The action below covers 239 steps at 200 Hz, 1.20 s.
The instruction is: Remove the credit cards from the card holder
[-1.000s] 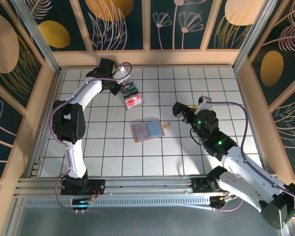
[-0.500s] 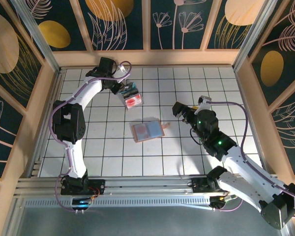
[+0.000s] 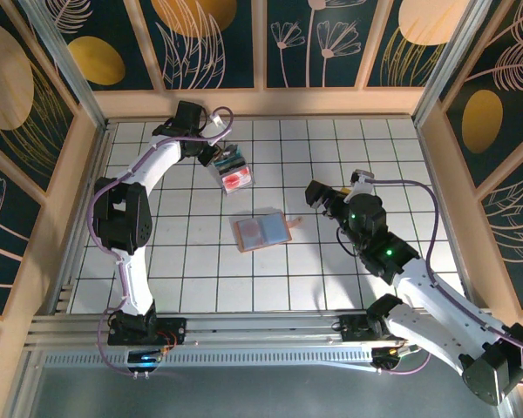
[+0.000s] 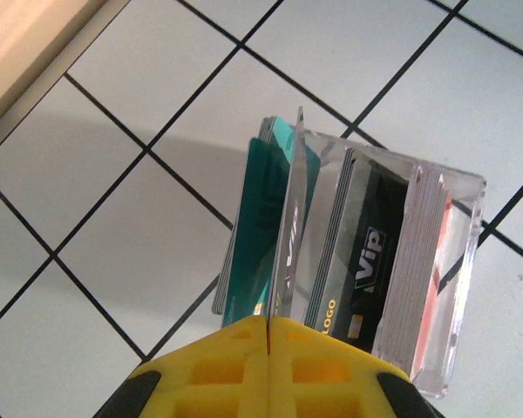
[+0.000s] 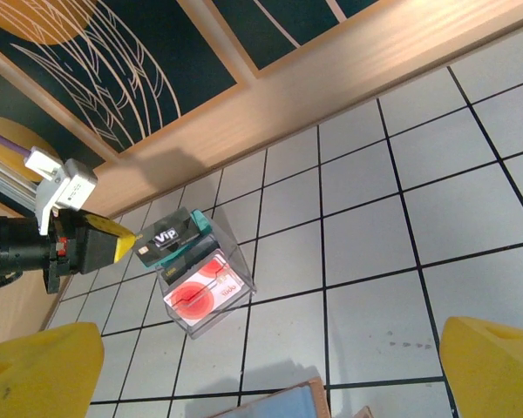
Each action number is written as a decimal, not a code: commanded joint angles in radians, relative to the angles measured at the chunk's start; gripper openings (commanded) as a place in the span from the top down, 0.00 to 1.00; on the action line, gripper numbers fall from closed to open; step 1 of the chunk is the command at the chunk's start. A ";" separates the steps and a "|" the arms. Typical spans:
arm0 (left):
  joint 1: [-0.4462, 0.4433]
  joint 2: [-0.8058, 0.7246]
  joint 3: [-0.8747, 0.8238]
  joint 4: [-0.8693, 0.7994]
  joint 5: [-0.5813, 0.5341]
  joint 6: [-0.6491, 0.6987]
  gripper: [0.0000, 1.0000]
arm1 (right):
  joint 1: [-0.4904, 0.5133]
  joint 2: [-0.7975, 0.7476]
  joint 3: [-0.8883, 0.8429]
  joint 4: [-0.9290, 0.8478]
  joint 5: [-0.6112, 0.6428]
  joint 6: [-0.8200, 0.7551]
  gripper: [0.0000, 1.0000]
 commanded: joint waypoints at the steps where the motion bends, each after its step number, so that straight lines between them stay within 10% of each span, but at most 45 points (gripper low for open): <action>1: 0.002 -0.032 0.008 0.034 0.064 -0.035 1.00 | 0.010 0.005 0.007 0.044 0.008 -0.004 0.01; 239: 0.002 0.038 0.025 0.040 0.009 -0.031 0.93 | 0.015 0.012 0.007 0.042 0.006 -0.003 0.01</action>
